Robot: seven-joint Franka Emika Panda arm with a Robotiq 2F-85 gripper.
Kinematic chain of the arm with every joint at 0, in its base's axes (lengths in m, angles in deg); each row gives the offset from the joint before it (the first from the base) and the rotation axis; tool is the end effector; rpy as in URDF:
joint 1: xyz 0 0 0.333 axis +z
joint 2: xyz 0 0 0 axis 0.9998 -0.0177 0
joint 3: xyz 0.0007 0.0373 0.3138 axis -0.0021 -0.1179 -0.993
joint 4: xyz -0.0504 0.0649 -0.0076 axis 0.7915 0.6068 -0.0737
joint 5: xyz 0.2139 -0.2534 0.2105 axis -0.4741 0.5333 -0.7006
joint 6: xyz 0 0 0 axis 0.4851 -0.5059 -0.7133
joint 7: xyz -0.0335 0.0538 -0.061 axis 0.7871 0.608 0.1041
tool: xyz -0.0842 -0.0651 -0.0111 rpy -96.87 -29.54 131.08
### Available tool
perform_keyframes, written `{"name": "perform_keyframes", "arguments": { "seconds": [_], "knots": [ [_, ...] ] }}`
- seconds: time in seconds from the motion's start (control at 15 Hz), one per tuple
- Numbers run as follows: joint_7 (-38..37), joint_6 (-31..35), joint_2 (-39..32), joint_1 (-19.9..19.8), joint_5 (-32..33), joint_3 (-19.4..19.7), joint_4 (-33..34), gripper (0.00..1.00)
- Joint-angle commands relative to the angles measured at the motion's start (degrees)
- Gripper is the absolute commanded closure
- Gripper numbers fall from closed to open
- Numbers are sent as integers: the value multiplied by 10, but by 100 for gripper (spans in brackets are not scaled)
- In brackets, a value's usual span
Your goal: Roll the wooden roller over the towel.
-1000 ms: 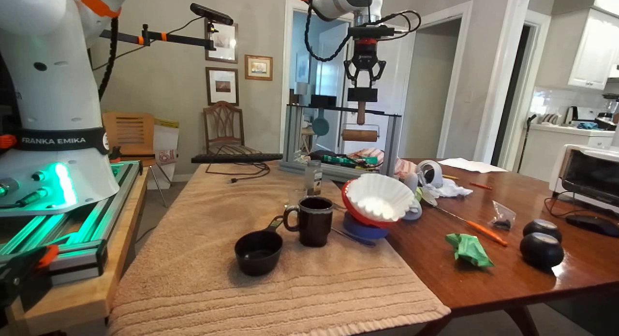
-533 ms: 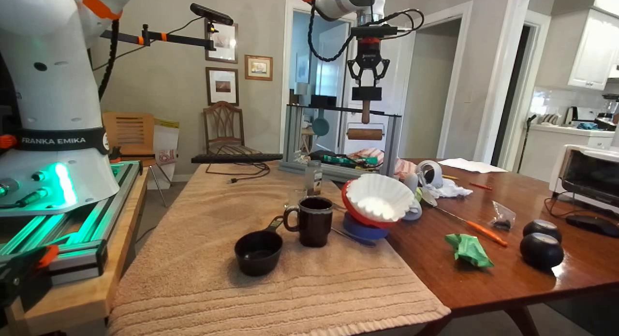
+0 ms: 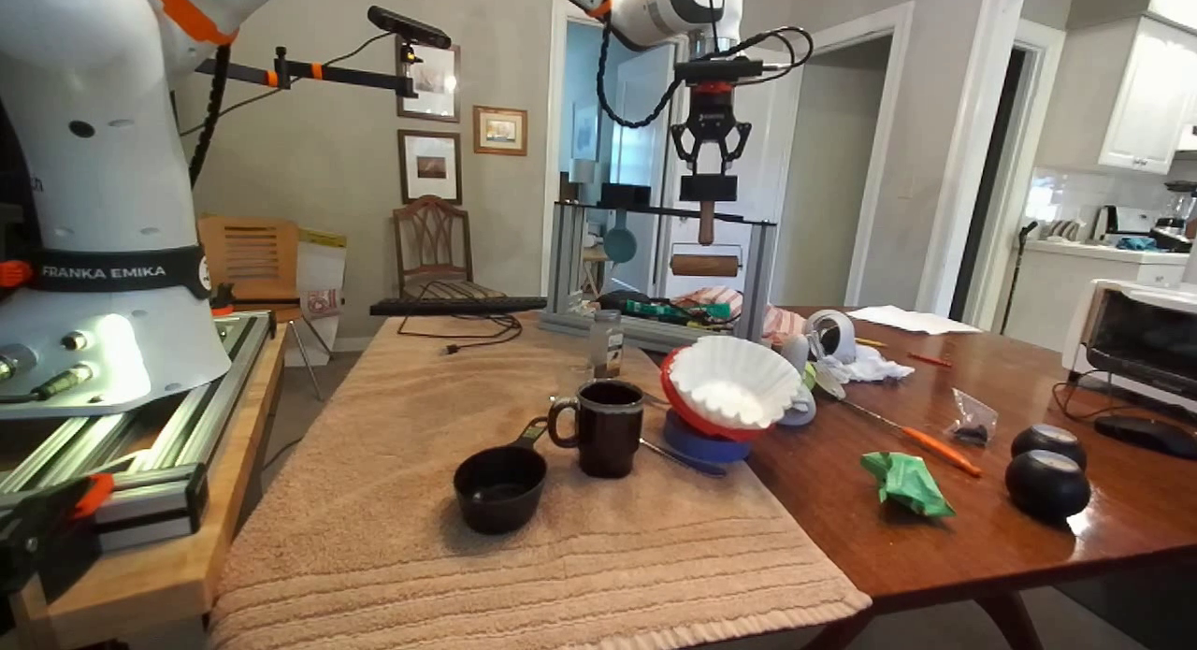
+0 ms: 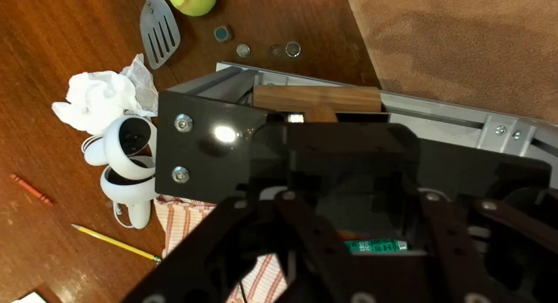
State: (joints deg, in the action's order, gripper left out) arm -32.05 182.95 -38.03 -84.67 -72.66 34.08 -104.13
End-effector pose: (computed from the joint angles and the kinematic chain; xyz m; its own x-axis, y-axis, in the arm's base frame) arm 0.7603 0.0803 0.4226 0.6314 0.7736 -0.0537 0.7740 -0.6244 0.1051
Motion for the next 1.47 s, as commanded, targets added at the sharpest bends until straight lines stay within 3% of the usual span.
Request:
{"name": "perform_keyframes", "arguments": {
  "seconds": [0.0, 0.87, 0.93, 1.0, 1.2, 1.27, 1.33, 1.4],
  "knots": [
    [-44, -32, -28, 19, 10, 13, 52, 78],
    [-60, -38, -80, 12, -18, 0, 130, 78],
    [-60, -40, -82, 11, -19, -1, 133, 28],
    [-61, -40, -84, 11, -20, -1, 135, 44],
    [-65, -41, -87, 11, -24, -2, 142, 55],
    [-67, -41, -87, 10, -25, -2, 145, 46],
    [-69, -43, -88, 10, -26, -2, 148, 23],
    [-71, -45, -87, 10, -27, -2, 150, 21]
  ]
}}
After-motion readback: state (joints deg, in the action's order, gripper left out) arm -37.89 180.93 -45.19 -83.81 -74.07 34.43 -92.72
